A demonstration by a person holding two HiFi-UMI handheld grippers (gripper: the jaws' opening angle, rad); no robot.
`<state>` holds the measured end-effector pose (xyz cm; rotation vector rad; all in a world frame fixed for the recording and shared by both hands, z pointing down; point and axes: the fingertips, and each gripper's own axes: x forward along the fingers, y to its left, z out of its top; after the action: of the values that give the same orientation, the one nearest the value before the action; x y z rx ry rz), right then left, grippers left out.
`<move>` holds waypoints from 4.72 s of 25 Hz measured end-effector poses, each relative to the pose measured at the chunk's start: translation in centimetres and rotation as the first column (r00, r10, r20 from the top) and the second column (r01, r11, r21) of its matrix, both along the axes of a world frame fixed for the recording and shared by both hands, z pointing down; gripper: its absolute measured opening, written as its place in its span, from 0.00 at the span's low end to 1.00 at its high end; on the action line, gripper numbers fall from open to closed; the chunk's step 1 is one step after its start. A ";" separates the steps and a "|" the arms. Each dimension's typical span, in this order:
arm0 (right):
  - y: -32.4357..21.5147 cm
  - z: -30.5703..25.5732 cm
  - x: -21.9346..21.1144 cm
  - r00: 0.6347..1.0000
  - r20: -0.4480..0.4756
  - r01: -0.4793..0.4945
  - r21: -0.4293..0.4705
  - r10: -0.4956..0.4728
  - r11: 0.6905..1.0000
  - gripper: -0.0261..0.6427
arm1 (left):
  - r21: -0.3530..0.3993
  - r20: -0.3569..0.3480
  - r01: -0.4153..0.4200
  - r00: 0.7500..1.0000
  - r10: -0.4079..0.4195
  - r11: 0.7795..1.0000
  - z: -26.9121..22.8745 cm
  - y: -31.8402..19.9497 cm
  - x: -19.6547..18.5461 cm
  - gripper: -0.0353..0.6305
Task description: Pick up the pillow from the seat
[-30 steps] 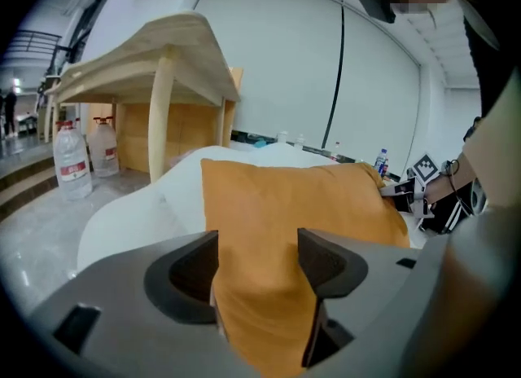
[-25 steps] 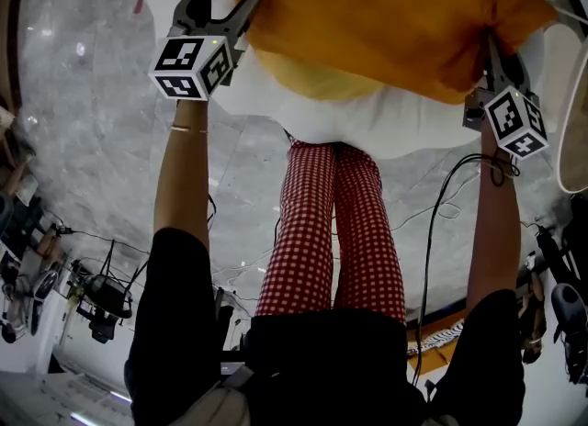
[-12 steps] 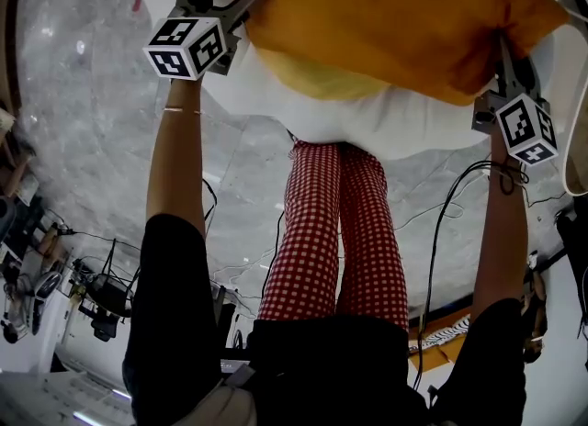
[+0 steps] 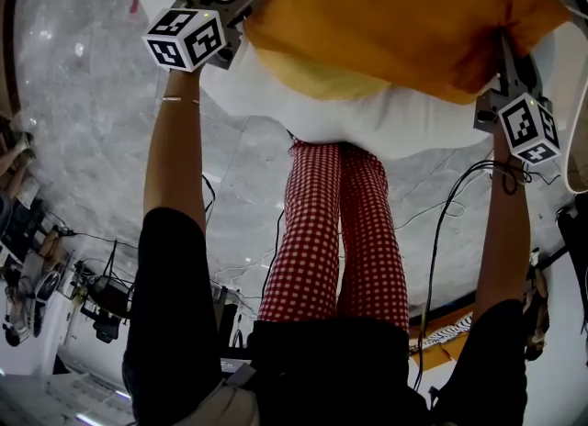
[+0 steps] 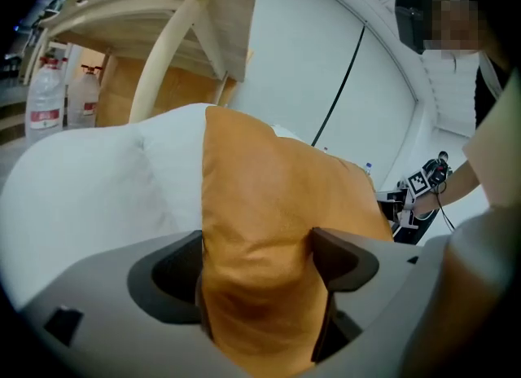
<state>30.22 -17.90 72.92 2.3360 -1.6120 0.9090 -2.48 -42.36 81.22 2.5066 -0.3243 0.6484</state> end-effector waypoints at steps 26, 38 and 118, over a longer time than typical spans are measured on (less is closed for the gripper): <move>0.0 -0.3 0.2 0.999 -0.030 -0.038 -0.022 0.037 0.999 0.30 | 0.126 0.082 0.124 0.987 -0.135 0.984 -1.5 1.4 1.1 0.41; 0.8 -1.2 -1.0 0.996 -0.040 -0.076 -0.038 0.075 0.996 0.28 | 0.143 0.119 0.125 0.983 -0.142 0.982 -3.1 2.4 0.4 0.36; 2.9 -31.4 -9.8 0.983 -0.181 0.041 0.169 -0.010 0.985 0.26 | 0.252 -0.007 0.228 0.972 -0.234 0.941 -36.0 6.0 -7.9 0.33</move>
<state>20.41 -15.00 41.53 2.4222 -1.7017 0.5542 -10.41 -36.40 45.21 2.6420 -0.7399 0.5715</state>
